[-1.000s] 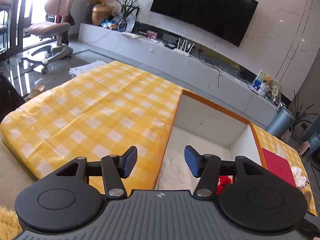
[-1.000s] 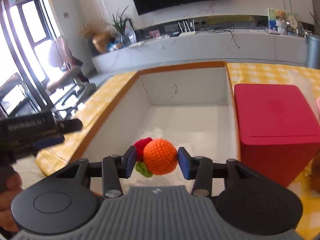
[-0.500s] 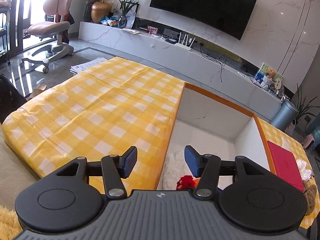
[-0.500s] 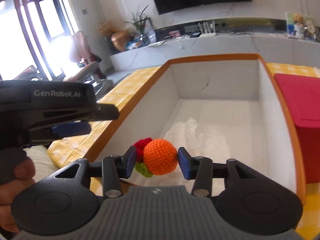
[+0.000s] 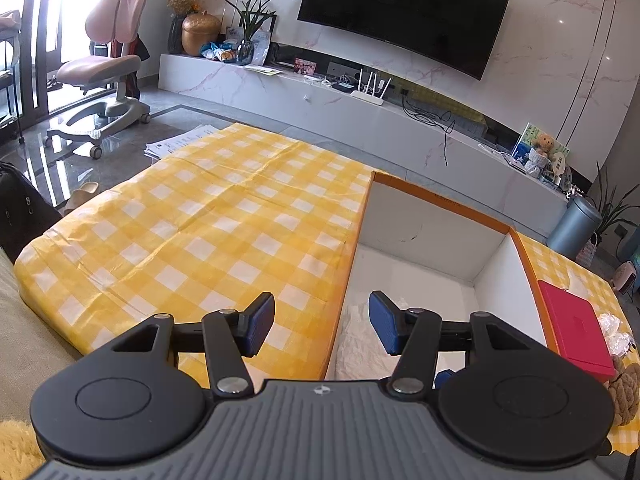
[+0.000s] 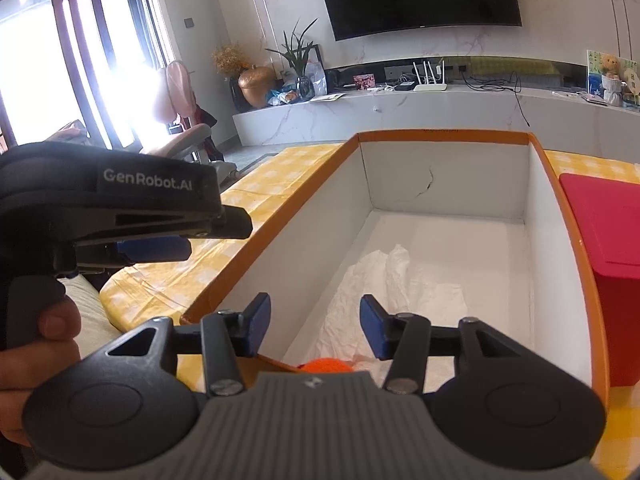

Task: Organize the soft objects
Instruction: 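Withdraw both tools from the box back toward the remaining items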

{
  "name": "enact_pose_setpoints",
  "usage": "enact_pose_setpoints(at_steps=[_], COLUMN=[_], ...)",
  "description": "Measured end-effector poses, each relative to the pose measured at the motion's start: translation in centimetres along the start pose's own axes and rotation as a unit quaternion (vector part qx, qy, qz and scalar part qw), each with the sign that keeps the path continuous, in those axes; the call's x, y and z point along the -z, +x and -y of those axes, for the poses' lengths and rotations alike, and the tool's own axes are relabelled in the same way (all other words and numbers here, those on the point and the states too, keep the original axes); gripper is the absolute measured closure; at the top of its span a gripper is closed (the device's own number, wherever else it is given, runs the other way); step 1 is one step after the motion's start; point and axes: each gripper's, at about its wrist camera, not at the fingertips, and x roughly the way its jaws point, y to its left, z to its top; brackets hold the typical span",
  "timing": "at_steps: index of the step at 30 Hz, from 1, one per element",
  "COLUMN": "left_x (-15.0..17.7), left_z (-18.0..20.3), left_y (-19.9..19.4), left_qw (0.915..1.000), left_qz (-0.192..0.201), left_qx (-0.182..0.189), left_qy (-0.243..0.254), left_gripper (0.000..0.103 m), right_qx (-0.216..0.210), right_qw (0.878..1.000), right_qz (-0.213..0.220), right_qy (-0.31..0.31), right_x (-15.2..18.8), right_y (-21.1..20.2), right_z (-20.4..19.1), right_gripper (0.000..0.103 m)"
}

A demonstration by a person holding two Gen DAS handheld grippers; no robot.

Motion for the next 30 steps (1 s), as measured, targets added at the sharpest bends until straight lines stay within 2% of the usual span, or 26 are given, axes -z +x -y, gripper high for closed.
enact_pose_setpoints(at_steps=[10, 17, 19, 22, 26, 30], left_x=[-0.4, -0.7, -1.0, -1.1, -0.9, -0.3], left_z=[0.9, 2.1, 2.1, 2.5, 4.4, 6.6], left_y=[-2.1, -5.0, -6.0, -7.7, -9.8, -11.2], left_qw=[0.9997, 0.9981, 0.9976, 0.9952, 0.9905, 0.9877], left_qz=[0.021, 0.047, 0.054, 0.079, 0.104, 0.112], left_qx=[-0.001, 0.0, 0.009, 0.015, 0.015, 0.046], left_qy=[0.013, 0.04, 0.042, 0.056, 0.089, 0.099], left_gripper=[0.039, 0.039, 0.039, 0.039, 0.039, 0.037], right_qx=[0.009, 0.055, 0.084, 0.158, 0.163, 0.22], right_qw=[0.999, 0.995, 0.994, 0.986, 0.985, 0.972], right_qz=[0.042, 0.076, 0.073, 0.048, 0.056, 0.08], right_qy=[-0.003, -0.011, -0.015, -0.009, 0.012, -0.002], right_x=[-0.9, -1.8, -2.3, -2.5, -2.9, -3.4], right_y=[-3.3, -7.4, -8.6, -10.5, -13.9, -17.5], right_z=[-1.0, -1.0, -0.9, 0.0, 2.1, 3.5], right_gripper=[0.053, 0.053, 0.053, 0.053, 0.049, 0.048])
